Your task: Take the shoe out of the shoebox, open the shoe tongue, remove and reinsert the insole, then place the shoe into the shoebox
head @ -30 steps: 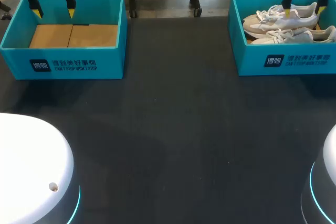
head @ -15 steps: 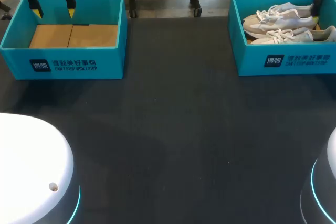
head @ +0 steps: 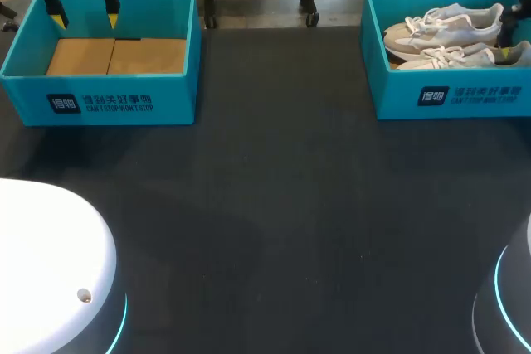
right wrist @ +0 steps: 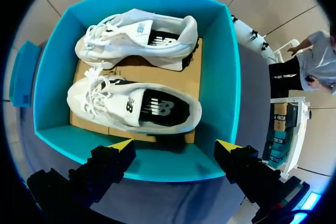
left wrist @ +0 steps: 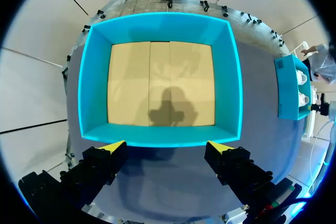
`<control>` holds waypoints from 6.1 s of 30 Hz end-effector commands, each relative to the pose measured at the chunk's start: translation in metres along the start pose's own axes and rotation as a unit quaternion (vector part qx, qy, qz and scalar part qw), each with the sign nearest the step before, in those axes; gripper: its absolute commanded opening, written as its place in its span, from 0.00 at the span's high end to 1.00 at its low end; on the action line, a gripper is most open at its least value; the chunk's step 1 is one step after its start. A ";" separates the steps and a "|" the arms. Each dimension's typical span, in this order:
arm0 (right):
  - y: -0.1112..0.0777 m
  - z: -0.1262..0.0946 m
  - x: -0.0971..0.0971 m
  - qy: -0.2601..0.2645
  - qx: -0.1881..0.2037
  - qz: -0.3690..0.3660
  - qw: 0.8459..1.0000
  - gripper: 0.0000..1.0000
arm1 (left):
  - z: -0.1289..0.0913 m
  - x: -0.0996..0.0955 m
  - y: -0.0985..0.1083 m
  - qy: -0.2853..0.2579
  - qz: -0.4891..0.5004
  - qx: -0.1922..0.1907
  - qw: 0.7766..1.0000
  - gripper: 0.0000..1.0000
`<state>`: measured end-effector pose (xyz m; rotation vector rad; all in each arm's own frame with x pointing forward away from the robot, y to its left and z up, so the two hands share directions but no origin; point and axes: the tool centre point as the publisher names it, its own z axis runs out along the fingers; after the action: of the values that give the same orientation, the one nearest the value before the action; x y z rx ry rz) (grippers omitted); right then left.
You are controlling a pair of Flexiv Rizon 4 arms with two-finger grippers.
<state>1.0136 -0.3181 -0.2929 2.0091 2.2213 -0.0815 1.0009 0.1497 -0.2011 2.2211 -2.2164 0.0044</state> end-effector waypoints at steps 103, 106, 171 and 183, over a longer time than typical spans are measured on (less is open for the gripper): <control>0.023 0.079 -0.011 0.027 0.022 0.016 0.999 0.54 | -0.001 0.000 0.000 -0.001 0.000 0.000 1.000 0.00; 0.023 0.078 -0.012 0.023 0.021 0.020 0.999 0.51 | -0.001 0.000 0.000 -0.001 0.000 0.000 1.000 0.00; 0.002 -0.122 -0.071 -0.071 -0.043 0.181 0.980 1.00 | -0.001 0.000 0.000 -0.001 0.000 0.000 1.000 0.00; -0.072 -0.180 -0.035 -0.078 -0.066 0.186 0.977 1.00 | -0.001 0.000 0.000 -0.001 0.000 0.000 1.000 0.00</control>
<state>0.9790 -0.3562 -0.1373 2.2736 1.7093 -0.1186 1.0009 0.1495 -0.2010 2.2208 -2.2169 0.0040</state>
